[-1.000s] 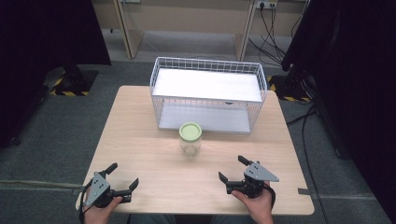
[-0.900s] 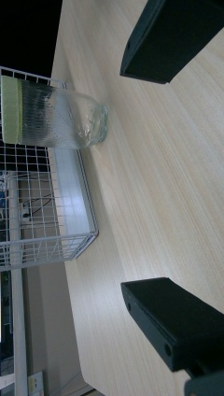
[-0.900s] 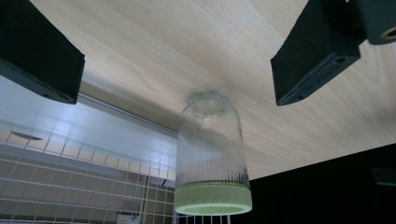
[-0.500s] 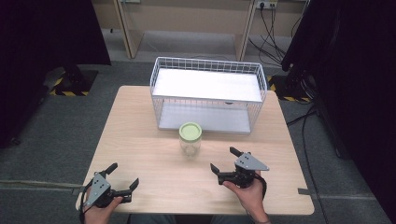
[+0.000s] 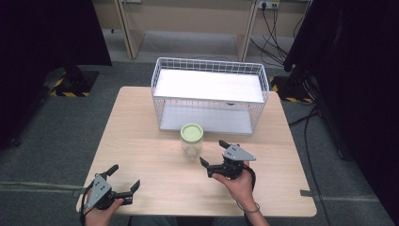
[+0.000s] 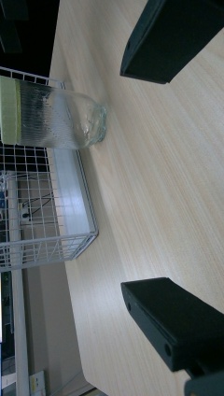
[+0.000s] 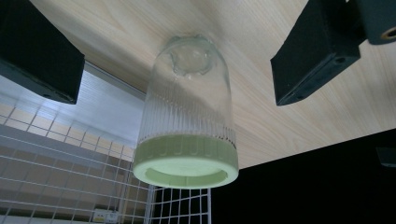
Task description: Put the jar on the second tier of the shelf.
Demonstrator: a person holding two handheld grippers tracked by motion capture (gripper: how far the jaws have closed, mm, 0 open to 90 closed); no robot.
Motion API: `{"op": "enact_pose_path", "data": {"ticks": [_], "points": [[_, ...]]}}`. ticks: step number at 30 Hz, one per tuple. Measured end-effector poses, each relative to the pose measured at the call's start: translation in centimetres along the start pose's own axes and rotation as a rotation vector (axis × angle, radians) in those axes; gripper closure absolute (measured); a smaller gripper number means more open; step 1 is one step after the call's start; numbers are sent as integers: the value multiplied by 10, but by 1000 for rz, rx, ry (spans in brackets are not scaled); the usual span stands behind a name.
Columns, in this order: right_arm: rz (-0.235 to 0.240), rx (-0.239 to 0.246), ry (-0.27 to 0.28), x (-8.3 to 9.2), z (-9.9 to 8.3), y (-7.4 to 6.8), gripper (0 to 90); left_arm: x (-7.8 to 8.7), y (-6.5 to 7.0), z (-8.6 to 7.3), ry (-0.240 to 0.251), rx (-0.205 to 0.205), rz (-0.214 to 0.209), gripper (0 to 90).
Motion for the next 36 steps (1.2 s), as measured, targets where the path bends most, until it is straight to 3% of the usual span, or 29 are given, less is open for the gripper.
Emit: {"op": "enact_pose_path", "data": {"ticks": [36], "points": [[20,7,-49,-88,2,-17,55,0,1,0,-6,-9,0,0]]}}
Point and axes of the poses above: each handheld gripper's, and its own axes: x roughly backward along the jaws, z roughly out of its top, y roughly to its right, the point moved 10 cm from there along -x, roughly forward along the jaws, and after that the axes turned 11 degrees about -z, right-handed, at the moved point
